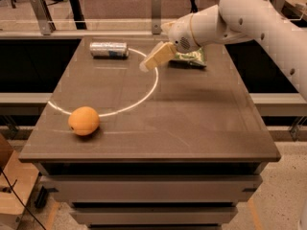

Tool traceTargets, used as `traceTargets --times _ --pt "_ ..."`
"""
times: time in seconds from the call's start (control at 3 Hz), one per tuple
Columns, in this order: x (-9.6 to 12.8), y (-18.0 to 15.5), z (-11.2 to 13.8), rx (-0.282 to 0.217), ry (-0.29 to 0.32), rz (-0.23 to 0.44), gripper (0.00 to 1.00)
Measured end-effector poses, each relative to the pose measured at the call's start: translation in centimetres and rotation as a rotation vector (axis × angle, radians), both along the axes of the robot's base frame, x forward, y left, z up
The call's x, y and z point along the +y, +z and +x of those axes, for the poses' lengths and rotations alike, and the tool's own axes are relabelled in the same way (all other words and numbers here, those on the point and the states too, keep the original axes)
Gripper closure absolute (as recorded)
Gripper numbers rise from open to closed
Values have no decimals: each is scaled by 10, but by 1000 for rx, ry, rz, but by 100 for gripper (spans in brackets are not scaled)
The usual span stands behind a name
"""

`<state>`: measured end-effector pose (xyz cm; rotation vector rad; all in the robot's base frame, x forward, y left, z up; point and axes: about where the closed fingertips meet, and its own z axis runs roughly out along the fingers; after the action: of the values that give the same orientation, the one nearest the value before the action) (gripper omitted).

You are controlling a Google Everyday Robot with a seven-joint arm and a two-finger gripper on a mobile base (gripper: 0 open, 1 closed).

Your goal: Pick redbull can

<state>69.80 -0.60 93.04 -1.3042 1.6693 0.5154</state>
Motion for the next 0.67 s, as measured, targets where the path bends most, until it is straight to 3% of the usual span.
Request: traceTargets --times 0.67 --pt "34 -17 42 -27 -18 77 0"
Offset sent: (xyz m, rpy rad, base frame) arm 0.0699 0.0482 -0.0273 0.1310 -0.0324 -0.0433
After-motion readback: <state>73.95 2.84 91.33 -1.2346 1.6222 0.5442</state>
